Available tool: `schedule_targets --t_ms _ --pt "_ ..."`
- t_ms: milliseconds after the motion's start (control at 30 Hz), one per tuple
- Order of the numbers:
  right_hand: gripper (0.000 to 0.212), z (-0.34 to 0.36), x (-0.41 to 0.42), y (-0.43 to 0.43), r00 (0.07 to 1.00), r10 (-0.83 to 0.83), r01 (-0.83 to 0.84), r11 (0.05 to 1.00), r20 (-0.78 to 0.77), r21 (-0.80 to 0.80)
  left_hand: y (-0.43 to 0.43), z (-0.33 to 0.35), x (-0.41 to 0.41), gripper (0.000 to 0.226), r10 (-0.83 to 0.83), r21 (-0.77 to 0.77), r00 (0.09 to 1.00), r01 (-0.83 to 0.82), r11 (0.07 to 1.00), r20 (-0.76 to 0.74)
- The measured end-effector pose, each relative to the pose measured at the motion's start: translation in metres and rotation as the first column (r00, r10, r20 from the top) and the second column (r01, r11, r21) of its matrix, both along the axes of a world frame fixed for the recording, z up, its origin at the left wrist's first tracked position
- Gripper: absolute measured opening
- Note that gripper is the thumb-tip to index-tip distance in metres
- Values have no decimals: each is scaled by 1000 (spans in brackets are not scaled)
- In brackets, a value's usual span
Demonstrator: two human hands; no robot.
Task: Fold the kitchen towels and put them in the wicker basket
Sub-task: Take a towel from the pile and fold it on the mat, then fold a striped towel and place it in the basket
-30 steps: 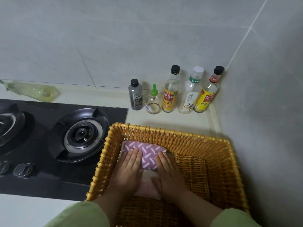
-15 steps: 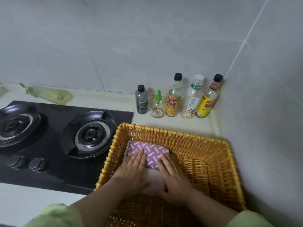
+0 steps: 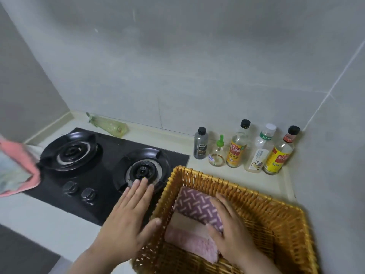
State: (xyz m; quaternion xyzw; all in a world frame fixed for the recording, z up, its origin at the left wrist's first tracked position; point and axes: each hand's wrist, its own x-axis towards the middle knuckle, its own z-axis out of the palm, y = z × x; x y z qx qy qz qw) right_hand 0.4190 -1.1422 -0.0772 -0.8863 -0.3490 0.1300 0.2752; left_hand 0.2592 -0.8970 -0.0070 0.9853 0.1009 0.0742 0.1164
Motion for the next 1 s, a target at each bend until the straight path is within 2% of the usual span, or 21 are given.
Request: schedule_targets --t_ms 133,200,333,400,533,633,700,800,900,1000 --pt "72 28 -18 21 998 -64 64 986 -6 154 24 19 -69 88 268 -193 960 -250 949 75" --pt "67 45 -29 30 997 -81 79 978 3 193 37 20 -102 90 339 -238 935 -308 921 102" --pt "48 76 -71 73 996 64 -73 981 56 179 65 23 -181 94 475 -275 873 -432 859 110" --pt "49 86 -93 101 993 109 -114 981 39 158 76 29 -221 96 550 -293 826 -499 815 122" --pt "50 102 -152 156 984 175 -165 968 -35 189 93 34 -305 82 698 -339 704 -630 699 132" --pt "47 107 -206 194 958 283 -269 942 -44 202 102 35 -372 91 798 -373 591 -719 586 115" --pt "46 115 -245 218 942 321 -290 924 -94 249 106 31 -412 91 831 -369 551 -758 538 79" --pt "46 124 -296 250 917 371 -321 904 -147 281 107 34 -450 86 838 -382 536 -757 530 102" --pt "45 135 -335 274 890 436 -390 879 -131 275 111 44 -472 74 861 -465 498 -740 485 104" --pt "46 146 -360 291 871 480 -435 853 -108 288 116 54 -486 67 863 -457 492 -745 486 115"
